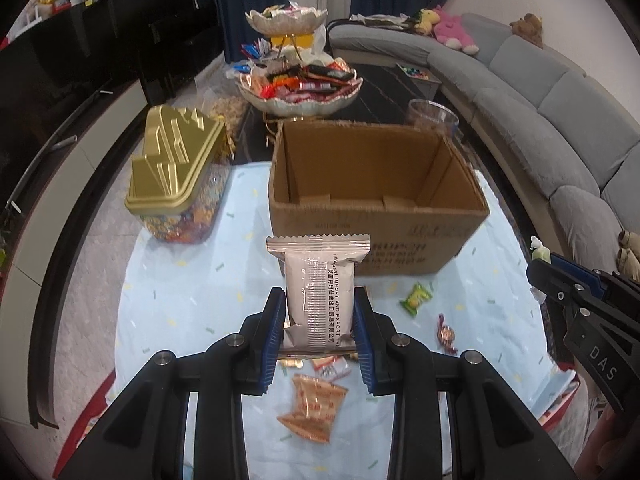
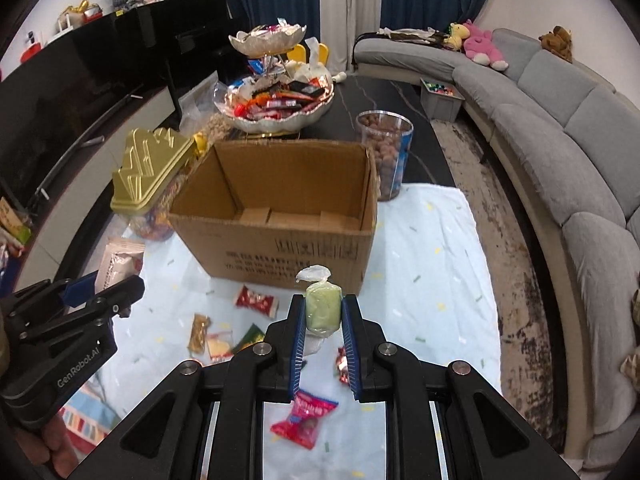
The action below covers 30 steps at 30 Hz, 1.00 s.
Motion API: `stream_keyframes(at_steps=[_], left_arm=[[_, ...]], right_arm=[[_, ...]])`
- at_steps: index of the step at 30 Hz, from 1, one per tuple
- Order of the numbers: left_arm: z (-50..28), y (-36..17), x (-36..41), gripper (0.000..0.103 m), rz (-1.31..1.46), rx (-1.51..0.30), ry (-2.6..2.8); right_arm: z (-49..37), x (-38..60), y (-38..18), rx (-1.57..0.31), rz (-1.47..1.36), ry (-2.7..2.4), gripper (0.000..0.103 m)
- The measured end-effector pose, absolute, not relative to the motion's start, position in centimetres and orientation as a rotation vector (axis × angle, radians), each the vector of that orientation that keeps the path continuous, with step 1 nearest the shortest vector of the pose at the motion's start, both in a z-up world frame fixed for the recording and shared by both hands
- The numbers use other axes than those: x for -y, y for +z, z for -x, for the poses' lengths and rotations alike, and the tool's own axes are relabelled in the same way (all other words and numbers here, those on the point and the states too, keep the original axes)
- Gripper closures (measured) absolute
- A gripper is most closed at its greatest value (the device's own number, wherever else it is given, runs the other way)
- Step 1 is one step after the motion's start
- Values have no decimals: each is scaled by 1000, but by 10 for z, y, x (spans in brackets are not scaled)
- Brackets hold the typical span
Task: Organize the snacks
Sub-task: 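Carry the pale packet in the left tool while the right tool carries the green candy into the box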
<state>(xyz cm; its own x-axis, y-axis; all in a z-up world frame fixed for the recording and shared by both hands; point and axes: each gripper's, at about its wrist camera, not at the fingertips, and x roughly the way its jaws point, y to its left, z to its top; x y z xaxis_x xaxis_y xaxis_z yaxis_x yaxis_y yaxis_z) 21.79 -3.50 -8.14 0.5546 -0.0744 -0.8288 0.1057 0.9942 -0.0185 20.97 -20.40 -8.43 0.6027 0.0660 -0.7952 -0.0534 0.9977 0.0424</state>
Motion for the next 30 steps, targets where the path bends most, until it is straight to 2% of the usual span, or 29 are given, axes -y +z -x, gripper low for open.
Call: stream_keyframes(at_steps=[15, 30], left_arm=[[-279, -56, 36, 70, -7, -933, -106], [-339, -69, 46, 70, -14, -977, -114]], right_arm=[[-268, 202, -64, -891, -25, 56, 84], [-319, 199, -64, -893, -5, 42, 83]])
